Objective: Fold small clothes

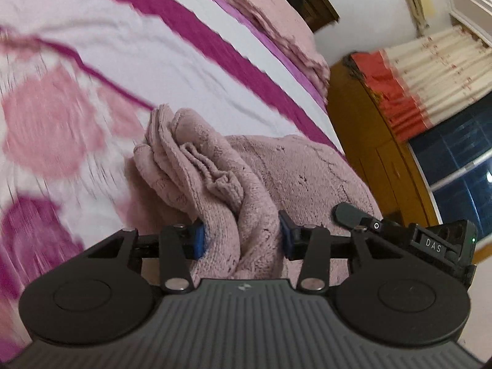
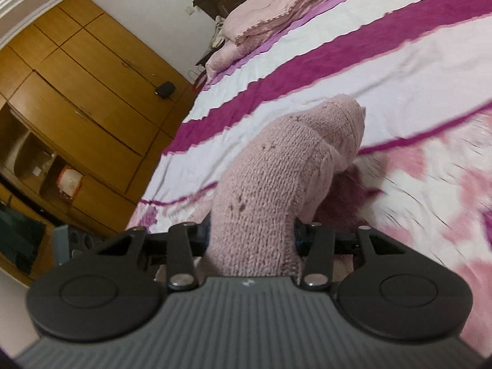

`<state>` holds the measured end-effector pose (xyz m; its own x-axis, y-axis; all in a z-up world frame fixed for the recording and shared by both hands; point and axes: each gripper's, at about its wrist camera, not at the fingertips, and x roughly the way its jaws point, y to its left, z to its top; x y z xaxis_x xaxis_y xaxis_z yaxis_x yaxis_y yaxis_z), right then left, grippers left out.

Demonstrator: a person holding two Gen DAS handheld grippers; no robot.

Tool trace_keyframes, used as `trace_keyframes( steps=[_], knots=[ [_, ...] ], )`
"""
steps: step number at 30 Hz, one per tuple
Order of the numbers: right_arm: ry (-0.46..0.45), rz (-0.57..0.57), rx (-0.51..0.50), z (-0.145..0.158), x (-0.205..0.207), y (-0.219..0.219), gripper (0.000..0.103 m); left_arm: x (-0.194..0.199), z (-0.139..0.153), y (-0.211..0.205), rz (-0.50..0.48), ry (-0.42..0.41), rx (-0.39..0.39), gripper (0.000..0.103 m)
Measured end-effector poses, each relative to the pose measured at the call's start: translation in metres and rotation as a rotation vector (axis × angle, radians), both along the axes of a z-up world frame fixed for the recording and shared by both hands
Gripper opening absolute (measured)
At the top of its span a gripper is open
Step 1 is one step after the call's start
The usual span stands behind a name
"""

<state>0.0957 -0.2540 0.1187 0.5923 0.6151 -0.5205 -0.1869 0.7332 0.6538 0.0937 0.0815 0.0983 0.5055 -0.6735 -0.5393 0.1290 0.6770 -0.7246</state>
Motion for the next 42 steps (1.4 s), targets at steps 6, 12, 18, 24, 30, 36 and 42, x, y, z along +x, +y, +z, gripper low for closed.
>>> trace_keyframes(
  steps=[6,12,18,24,30,36,42],
  knots=[
    [0.066,-0.072,-0.054,-0.038,-0.049,-0.026,0.048,-0.053,-0.021,-0.032,-0.057,0.006,0.121,0.050],
    [0.083,-0.112,-0.157,-0.083,-0.062,-0.027,0.058,-0.088,-0.036,-0.042,-0.041,0.002,0.291,0.057],
    [0.035,-0.145,-0.150,-0.060,-0.068,-0.039,0.063,-0.088,-0.011,-0.044,-0.010,-0.049,0.351,0.058],
    [-0.039,-0.173,-0.120,-0.046,-0.045,-0.064,0.080,-0.057,0.024,-0.055,0.032,-0.130,0.364,0.060],
    [0.133,-0.123,-0.004,-0.084,0.017,-0.072,0.081,-0.037,0.026,-0.084,0.007,-0.175,0.365,0.060],
    [0.018,-0.003,0.007,-0.084,0.035,-0.053,0.037,-0.026,0.009,-0.098,0.014,-0.195,0.433,0.060],
    [-0.124,0.009,-0.310,-0.078,0.035,-0.031,0.031,-0.010,-0.015,-0.112,0.013,-0.235,0.593,0.060]
  ],
)
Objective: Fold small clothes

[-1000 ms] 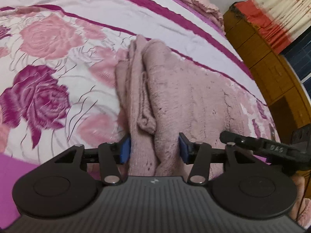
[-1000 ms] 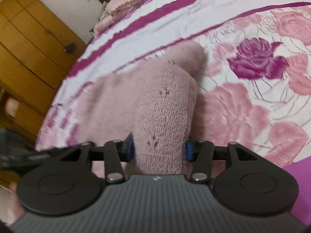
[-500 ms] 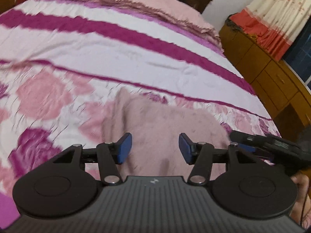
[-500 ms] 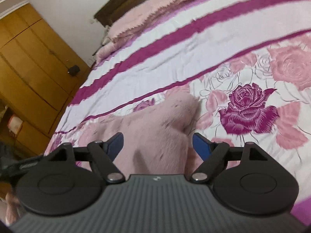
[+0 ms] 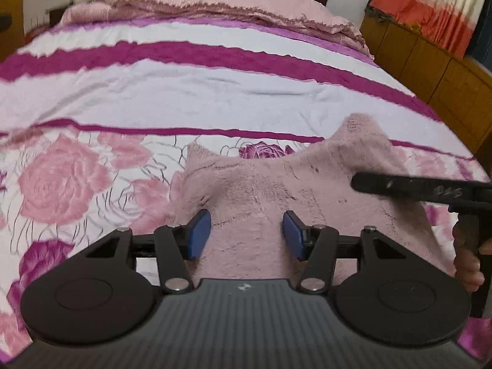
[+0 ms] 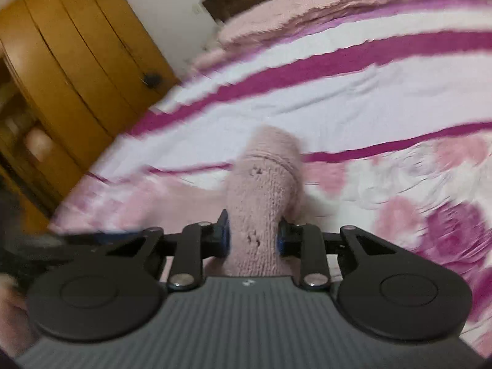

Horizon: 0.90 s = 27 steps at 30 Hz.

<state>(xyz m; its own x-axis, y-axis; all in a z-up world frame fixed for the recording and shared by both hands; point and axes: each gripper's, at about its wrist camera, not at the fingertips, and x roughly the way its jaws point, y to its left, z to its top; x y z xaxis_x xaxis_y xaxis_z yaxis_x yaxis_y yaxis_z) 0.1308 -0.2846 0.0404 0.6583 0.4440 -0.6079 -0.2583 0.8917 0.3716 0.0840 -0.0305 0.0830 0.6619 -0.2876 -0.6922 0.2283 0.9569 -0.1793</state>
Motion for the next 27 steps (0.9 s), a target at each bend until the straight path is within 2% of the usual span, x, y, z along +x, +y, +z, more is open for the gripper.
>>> trace_keyframes(
  steps=[2,4,6,13,18,20,22,25,27],
  knots=[
    [0.042,-0.041,0.027,-0.013,0.006,-0.005,0.034,0.004,-0.006,-0.005,-0.008,-0.021,0.027,0.060],
    [0.073,-0.081,0.099,-0.013,0.006,-0.012,0.037,0.006,-0.008,-0.010,-0.016,-0.040,0.064,0.060],
    [0.085,-0.117,0.116,-0.005,0.000,-0.016,0.039,0.005,-0.006,-0.012,-0.022,-0.044,0.077,0.060],
    [-0.034,-0.140,0.097,0.043,-0.067,-0.021,0.039,-0.023,0.024,-0.002,-0.020,-0.002,0.044,0.062],
    [-0.080,-0.137,0.113,0.053,-0.118,-0.013,0.039,-0.059,0.035,0.004,0.005,0.024,0.055,0.066],
    [-0.095,-0.145,0.108,0.052,-0.134,-0.008,0.041,-0.074,0.033,0.009,0.011,0.029,0.041,0.066],
    [-0.108,-0.159,0.070,0.045,-0.146,-0.003,0.054,-0.086,0.027,0.013,0.026,0.030,0.045,0.067],
    [-0.067,-0.154,0.002,0.026,-0.149,0.007,0.054,-0.092,0.010,0.019,0.060,0.058,0.073,0.070],
    [-0.052,-0.151,-0.048,0.012,-0.148,0.012,0.055,-0.093,0.000,0.027,0.081,0.066,0.049,0.074]
  ],
)
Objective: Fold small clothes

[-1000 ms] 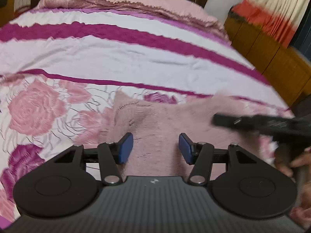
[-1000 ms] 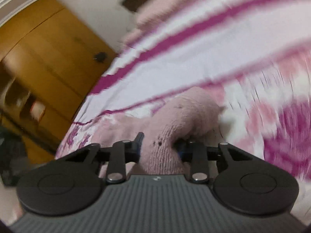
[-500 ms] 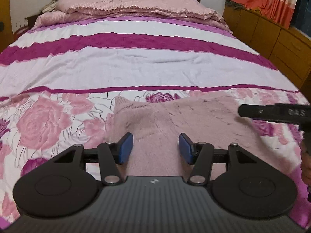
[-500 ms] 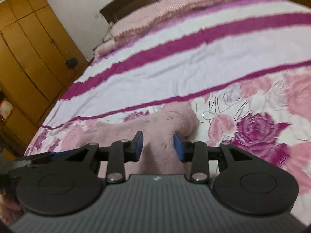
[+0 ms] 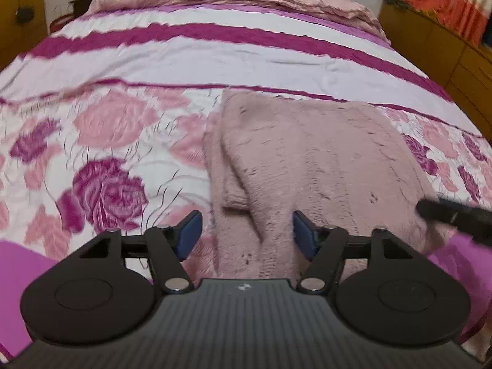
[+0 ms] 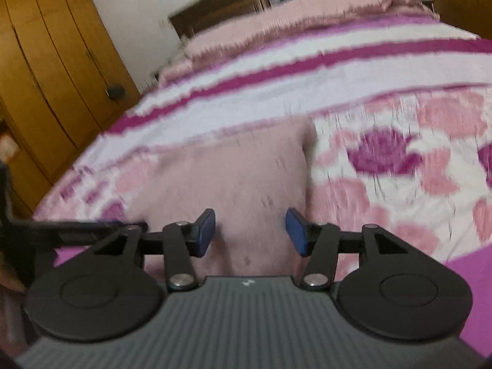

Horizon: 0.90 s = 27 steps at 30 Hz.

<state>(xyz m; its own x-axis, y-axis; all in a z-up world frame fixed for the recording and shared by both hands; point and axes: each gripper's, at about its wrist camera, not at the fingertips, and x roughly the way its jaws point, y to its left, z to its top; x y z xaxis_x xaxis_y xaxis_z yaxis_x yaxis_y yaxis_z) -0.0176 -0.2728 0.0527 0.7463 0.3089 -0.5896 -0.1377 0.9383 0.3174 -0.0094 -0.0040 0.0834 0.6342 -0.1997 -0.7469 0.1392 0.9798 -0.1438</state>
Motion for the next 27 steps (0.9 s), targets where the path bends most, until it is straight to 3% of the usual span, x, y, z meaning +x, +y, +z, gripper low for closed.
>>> trace_keyframes(
  steps=[3,7,11,14,18,21,23,27],
  knots=[
    [0.002,-0.014,-0.006,-0.009,-0.006,0.001,0.058,-0.003,-0.005,0.007,0.024,0.014,-0.030,0.076],
    [-0.006,-0.030,0.013,-0.002,-0.016,-0.002,0.059,-0.013,0.003,0.002,0.014,-0.005,0.003,0.076],
    [-0.022,-0.052,-0.005,0.003,-0.032,-0.002,0.059,-0.032,0.007,-0.004,0.001,0.006,-0.014,0.077],
    [-0.040,-0.060,-0.037,0.004,-0.044,0.001,0.069,-0.047,0.003,-0.007,-0.006,0.028,-0.029,0.083],
    [-0.037,-0.054,-0.067,-0.002,-0.057,0.007,0.077,-0.059,-0.014,-0.016,0.007,0.045,0.049,0.091],
    [0.025,-0.049,-0.102,-0.017,-0.058,0.013,0.081,-0.058,-0.033,-0.019,0.026,0.100,0.069,0.092],
    [0.064,-0.053,-0.128,-0.030,-0.058,0.017,0.081,-0.060,-0.040,-0.023,0.031,0.077,0.093,0.094],
    [0.058,-0.057,-0.198,-0.042,-0.060,0.028,0.081,-0.065,-0.045,-0.029,0.024,0.052,0.118,0.099]
  ],
)
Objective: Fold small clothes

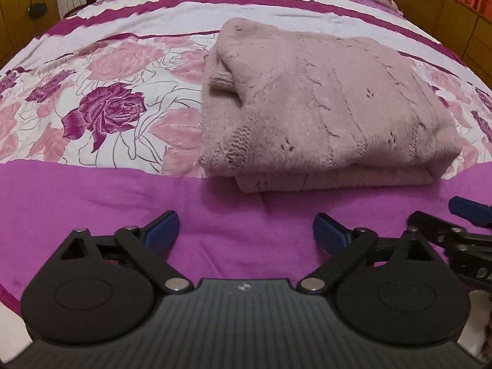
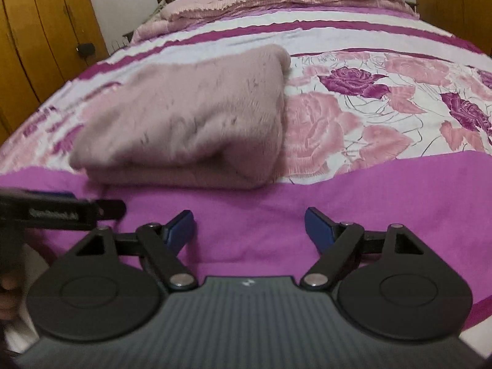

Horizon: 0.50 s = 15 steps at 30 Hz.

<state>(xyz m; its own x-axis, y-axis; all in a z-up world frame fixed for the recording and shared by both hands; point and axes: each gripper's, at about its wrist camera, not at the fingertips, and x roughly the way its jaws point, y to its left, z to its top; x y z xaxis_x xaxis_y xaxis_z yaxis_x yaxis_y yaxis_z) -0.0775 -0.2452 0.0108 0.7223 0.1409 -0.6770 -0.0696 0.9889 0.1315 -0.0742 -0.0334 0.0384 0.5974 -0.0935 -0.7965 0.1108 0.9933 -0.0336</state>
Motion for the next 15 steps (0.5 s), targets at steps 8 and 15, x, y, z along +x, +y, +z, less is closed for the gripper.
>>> trace_keyframes(
  steps=[8,15],
  knots=[
    [-0.018,-0.041,-0.058,-0.0001,-0.0057,0.0076,0.081,0.0022,-0.0035,0.0005,0.001,0.006,-0.010,0.102],
    [-0.013,-0.043,-0.086,-0.0037,-0.0030,0.0108,0.081,-0.0007,-0.0091,-0.0036,-0.009,-0.015,0.015,0.103]
  ],
)
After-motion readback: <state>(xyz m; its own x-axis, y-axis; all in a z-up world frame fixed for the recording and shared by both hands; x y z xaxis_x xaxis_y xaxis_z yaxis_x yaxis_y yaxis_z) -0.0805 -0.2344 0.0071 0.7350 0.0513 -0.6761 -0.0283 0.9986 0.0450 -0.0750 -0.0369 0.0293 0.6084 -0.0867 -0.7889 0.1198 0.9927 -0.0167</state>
